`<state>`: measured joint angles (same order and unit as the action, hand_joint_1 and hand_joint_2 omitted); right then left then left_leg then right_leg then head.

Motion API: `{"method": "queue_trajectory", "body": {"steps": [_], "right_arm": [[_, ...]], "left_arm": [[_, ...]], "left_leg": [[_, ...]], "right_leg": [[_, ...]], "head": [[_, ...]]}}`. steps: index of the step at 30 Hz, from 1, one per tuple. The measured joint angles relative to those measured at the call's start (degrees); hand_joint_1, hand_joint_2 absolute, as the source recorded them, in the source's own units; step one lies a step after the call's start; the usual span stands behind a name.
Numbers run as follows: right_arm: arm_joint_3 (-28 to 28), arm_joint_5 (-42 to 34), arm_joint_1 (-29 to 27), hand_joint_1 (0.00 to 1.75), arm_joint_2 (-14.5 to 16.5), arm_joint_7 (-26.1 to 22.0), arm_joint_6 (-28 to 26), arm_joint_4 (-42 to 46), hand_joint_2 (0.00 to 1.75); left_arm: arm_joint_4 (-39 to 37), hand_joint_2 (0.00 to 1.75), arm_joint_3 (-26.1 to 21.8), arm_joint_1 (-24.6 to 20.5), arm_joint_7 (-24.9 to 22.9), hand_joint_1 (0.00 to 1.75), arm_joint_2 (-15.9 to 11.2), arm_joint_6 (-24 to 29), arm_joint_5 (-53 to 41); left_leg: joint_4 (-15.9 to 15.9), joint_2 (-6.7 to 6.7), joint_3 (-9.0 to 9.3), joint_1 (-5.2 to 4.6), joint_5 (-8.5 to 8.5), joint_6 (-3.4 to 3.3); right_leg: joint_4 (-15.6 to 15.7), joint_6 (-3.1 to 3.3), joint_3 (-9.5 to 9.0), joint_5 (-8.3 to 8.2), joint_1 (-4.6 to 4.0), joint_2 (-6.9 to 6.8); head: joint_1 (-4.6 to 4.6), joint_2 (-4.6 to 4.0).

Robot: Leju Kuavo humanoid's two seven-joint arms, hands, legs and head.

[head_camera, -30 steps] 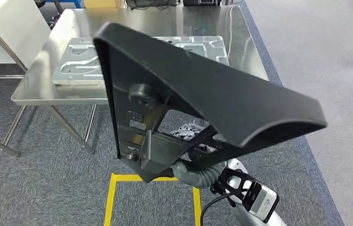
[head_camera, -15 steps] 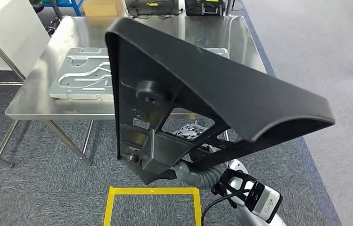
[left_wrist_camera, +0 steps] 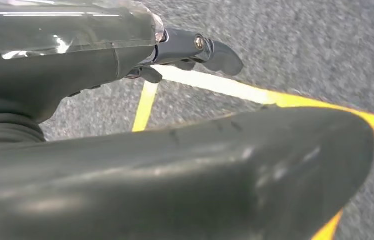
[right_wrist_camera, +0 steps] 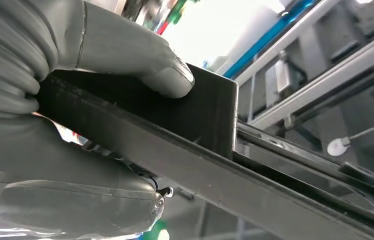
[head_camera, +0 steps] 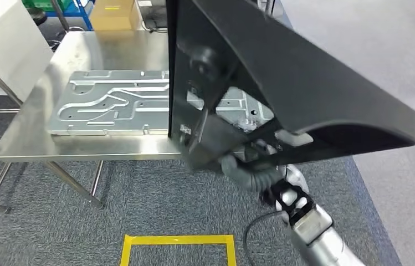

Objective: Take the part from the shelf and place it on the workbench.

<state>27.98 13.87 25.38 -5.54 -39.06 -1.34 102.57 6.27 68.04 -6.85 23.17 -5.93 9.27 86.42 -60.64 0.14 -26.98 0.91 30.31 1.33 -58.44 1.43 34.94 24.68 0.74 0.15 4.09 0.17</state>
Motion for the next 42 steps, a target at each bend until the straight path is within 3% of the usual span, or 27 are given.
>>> {"method": "queue_trajectory", "body": {"steps": [1, 4, 5, 6, 7, 9, 11, 14, 16, 19, 20, 21, 23, 25, 28, 31, 34, 35, 36, 37, 39, 40, 42], "right_arm": [[-1.07, 0.90, 2.23, 1.73, 0.10, 0.01, 0.07, -1.50, 1.75], [-4.00, 2.97, 6.92, 1.73, 0.45, 0.64, 0.01, -5.68, 1.75], [-4.60, 4.20, 8.27, 1.73, 0.64, 1.43, -0.42, -7.24, 1.75], [-5.24, 5.86, 10.13, 1.73, 0.94, 2.52, -1.19, -9.58, 1.75], [-5.87, 7.53, 12.29, 1.73, 1.29, 3.65, -2.12, -12.33, 1.75], [-7.23, 9.84, 16.49, 1.73, 1.81, 4.92, -3.90, -18.23, 1.75], [-8.21, 10.73, 19.38, 1.73, 2.12, 5.00, -4.83, -22.57, 1.75], [-8.80, 11.69, 21.75, 1.73, 2.61, 5.41, -5.18, -26.26, 1.75], [-8.98, 14.86, 23.30, 1.73, 2.82, 7.89, -6.64, -28.45, 1.75], [-8.21, 27.92, 28.02, 1.73, 3.31, 14.94, -11.87, -36.47, 1.75], [-7.45, 33.54, 30.18, 1.73, 3.62, 17.73, -13.02, -40.55, 1.75], [-6.27, 39.59, 32.61, 1.73, 4.08, 20.89, -13.05, -45.38, 1.75], [-2.89, 50.26, 37.36, 1.73, 5.58, 26.56, -10.18, -55.10, 1.75], [1.31, 57.87, 40.65, 1.73, 7.48, 30.03, -5.66, -63.34, 1.75], [7.25, 64.49, 41.85, 1.73, 10.27, 32.17, 0.01, -71.61, 1.75], [12.13, 68.31, 41.17, 1.73, 12.44, 33.24, 2.08, -76.82, 1.75], [16.08, 70.44, 40.35, 1.73, 13.62, 33.67, 3.00, -80.49, 1.75], [17.11, 70.94, 39.95, 1.73, 13.87, 33.74, 3.37, -81.44, 1.75], [17.97, 71.36, 39.56, 1.73, 14.07, 33.78, 3.75, -82.27, 1.75], [18.68, 71.65, 39.26, 1.73, 14.21, 33.82, 3.96, -82.93, 1.75], [19.72, 71.86, 38.97, 1.73, 14.37, 33.85, 3.87, -83.83, 1.75], [20.14, 71.85, 38.94, 1.73, 14.42, 33.88, 3.62, -84.23, 1.75], [20.69, 71.58, 38.86, 0.86, 14.57, 34.06, 3.10, -84.87, 0.87]], "left_arm": [[0.00, 0.00, 0.01, -0.27, 0.00, 0.00, 0.04, -0.04, 0.00], [0.00, 0.00, 0.01, -0.49, 0.01, 0.00, 0.12, -0.14, 0.00], [0.00, 0.00, 0.01, -0.31, 0.00, 0.00, 0.13, -0.16, 0.00], [0.00, 0.00, 0.01, -0.20, -0.01, 0.00, 0.14, -0.17, 0.00], [0.00, 0.00, 0.00, -0.21, -0.02, 0.00, 0.14, -0.16, 0.00], [0.00, 0.00, -0.03, -0.38, -0.02, 0.00, 0.15, -0.17, 0.00], [0.01, 0.00, -0.05, -0.35, -0.01, 0.00, 0.18, -0.18, 0.00], [0.03, 0.00, -0.09, -0.40, -0.01, 0.00, 0.23, -0.18, 0.00], [0.04, 0.00, -0.10, -0.56, -0.05, 0.00, 0.29, -0.17, 0.00], [0.04, 0.00, -0.09, -0.75, -0.16, 0.00, 0.35, -0.09, 0.00], [0.04, 0.00, -0.08, -0.78, -0.14, 0.00, 0.36, -0.08, 0.00], [0.04, 0.00, -0.05, -0.78, -0.02, 0.00, 0.36, -0.15, 0.00], [0.06, 0.00, 0.11, -0.89, 0.52, 0.00, 0.35, -0.53, 0.00], [0.08, 0.00, 0.43, -1.25, 1.37, 0.00, 0.36, -1.22, 0.00], [0.08, 0.00, 1.01, -1.77, 2.75, 0.00, 0.36, -1.91, 0.00], [0.11, 0.00, 1.42, -1.87, 3.99, 0.00, 0.48, -2.30, -0.01], [0.15, 0.00, 1.67, -1.79, 4.66, 0.00, 0.60, -2.48, -0.01], [0.15, 0.00, 1.75, -1.73, 4.86, 0.00, 0.60, -2.51, -0.01], [0.15, 0.00, 1.82, -1.68, 5.10, 0.00, 0.60, -2.55, 0.00], [0.15, 0.00, 1.90, -1.66, 5.34, 0.00, 0.60, -2.58, 0.00], [0.15, 0.00, 2.09, -1.68, 5.71, 0.00, 0.59, -2.59, 0.00], [0.15, 0.00, 2.20, -1.71, 5.87, 0.00, 0.60, -2.59, 0.00], [0.15, 0.87, 2.36, -1.77, 6.16, 0.00, 0.61, -2.58, 0.00]], "left_leg": [[-2.69, -0.01, -1.57, 0.10, 0.71, 0.13], [-12.12, -0.02, -8.81, 0.22, 4.69, 0.41], [-13.14, -0.01, -10.51, 0.22, 5.54, 0.44], [-12.23, -0.01, -11.41, 0.23, 5.17, 0.37], [-9.58, 0.00, -11.52, 0.23, 3.33, 0.24], [-2.37, 0.06, -10.83, 0.13, -3.23, -0.20], [1.26, 0.13, -10.37, -0.17, -7.40, -0.76], [1.69, -0.07, -10.09, -0.27, -7.85, -1.64], [2.18, -0.18, -9.49, -0.07, -7.65, -2.27], [2.33, -0.24, -8.70, -0.04, -6.92, -2.80], [2.32, -0.30, -8.41, -0.05, -6.65, -2.79], [2.32, -0.39, -8.05, -0.05, -6.36, -2.72], [2.31, -0.54, -7.16, -0.05, -5.75, -2.44], [2.31, -0.60, -6.61, -0.20, -5.21, -1.98], [2.67, -0.67, -6.37, -0.25, -4.93, -1.08], [0.54, -0.53, -7.23, -0.14, -3.32, -0.24], [-10.15, -0.45, -12.96, -0.03, 0.84, 0.31], [-12.94, -0.45, -14.85, 0.00, 1.25, 0.43], [-13.75, -0.45, -15.81, 0.02, 0.54, 0.50], [-12.02, -0.44, -15.49, 0.07, -1.38, 0.50], [-4.31, -0.41, -12.39, 0.18, -6.20, 0.34], [-0.91, -0.43, -10.82, 0.12, -7.60, 0.20], [1.72, -0.50, -9.50, -0.12, -7.67, -0.33]], "right_leg": [[0.10, 0.28, -0.56, 0.16, 0.02, 0.05], [0.08, 0.58, -1.79, 1.22, -0.22, 0.10], [0.03, 0.60, -2.22, 1.60, -0.27, 0.16], [-0.02, 0.56, -2.70, 1.99, -0.30, 0.28], [-0.06, 0.45, -3.18, 2.40, -0.30, 0.39], [-0.13, 0.03, -3.98, 3.26, -0.38, 0.48], [-0.15, -0.56, -4.18, 3.89, -0.50, 0.48], [-0.03, -1.61, -4.35, 4.61, -0.47, 0.38], [-2.98, -2.18, -3.00, 6.20, -0.34, 0.22], [-14.04, -2.65, 3.96, 9.45, -0.09, 0.14], [-16.13, -2.71, 5.85, 9.16, -0.02, 0.13], [-16.07, -2.67, 6.74, 7.70, 0.02, 0.12], [-9.61, -2.25, 5.28, 2.22, -0.02, 0.10], [-2.55, -1.71, 2.73, -1.40, -0.33, 0.14], [0.08, -1.06, 1.75, -1.46, -0.78, 0.16], [0.89, -0.10, 0.82, -1.28, -0.36, -0.06], [1.08, 0.58, 0.12, -0.75, -0.34, -0.12], [1.05, 0.62, -0.10, -0.51, -0.38, -0.03], [1.00, 0.59, -0.38, -0.23, -0.39, 0.08], [0.92, 0.50, -0.77, 0.12, -0.38, 0.18], [0.67, 0.19, -1.69, 1.01, -0.35, 0.33], [0.44, -0.05, -1.94, 1.42, -0.45, 0.42], [0.24, -0.61, -1.92, 1.81, -0.55, 0.65]], "head": [[0.01, 0.00], [0.02, 0.00], [0.02, 0.00], [0.02, 0.00], [0.02, 0.00], [0.01, 0.00], [0.01, 0.00], [0.01, 0.00], [0.00, 0.00], [0.00, 0.00], [0.00, 0.00], [0.00, 0.00], [0.00, 0.00], [0.00, 0.00], [0.01, 0.00], [0.02, 0.00], [0.02, 0.00], [0.02, 0.00], [0.02, 0.00], [0.02, 0.00], [0.02, 0.00], [0.02, 0.00], [0.02, 0.00]]}}
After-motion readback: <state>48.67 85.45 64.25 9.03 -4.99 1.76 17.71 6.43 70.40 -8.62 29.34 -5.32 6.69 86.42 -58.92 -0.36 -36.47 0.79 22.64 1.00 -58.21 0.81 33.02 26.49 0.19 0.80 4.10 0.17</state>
